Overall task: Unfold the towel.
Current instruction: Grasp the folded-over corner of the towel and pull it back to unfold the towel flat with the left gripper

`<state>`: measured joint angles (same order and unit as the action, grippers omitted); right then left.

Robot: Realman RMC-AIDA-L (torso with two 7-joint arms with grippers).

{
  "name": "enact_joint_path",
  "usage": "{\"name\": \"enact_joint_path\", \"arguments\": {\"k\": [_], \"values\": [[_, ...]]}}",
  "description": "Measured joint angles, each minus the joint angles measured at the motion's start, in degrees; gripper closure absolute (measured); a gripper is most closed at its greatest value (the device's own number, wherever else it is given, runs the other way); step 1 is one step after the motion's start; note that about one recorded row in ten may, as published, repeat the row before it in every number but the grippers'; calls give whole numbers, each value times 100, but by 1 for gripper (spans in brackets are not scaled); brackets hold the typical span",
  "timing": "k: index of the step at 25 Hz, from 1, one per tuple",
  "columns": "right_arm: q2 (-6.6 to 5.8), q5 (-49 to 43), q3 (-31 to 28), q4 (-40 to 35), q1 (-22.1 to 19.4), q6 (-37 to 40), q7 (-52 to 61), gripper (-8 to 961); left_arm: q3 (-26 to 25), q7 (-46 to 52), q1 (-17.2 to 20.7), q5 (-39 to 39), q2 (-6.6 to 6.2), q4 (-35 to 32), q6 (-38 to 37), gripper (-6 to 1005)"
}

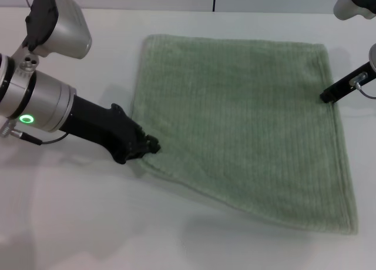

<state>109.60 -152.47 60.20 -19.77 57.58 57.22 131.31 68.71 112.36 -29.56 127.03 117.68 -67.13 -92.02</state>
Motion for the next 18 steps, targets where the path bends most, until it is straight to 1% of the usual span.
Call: {"name": "enact_joint_path", "arguments": {"k": [4,6,11,12,14,17,18], "values": [[0,-5,0,0,16,0,0,955,-25,119,1,417,20,26,-65,931],[0,-5,0,0,30,0,0,955,-26,144,-3,489,25,31,-65,931],[0,-5,0,0,41,0,0,955,-69,209,-19,510,36,45,-48,933],[0,-5,0,0,42,0,0,955,-134,215,-109,485,33,151,-115,933],[0,-5,0,0,42,-1,0,955,-146,216,-167,485,33,250,-151,934],[0,-5,0,0,43,-1,0,955,-154,182,-421,532,21,694,-259,867],[0,-5,0,0,43,-1,0,955,-154,182,-421,532,21,694,-259,844]]}}
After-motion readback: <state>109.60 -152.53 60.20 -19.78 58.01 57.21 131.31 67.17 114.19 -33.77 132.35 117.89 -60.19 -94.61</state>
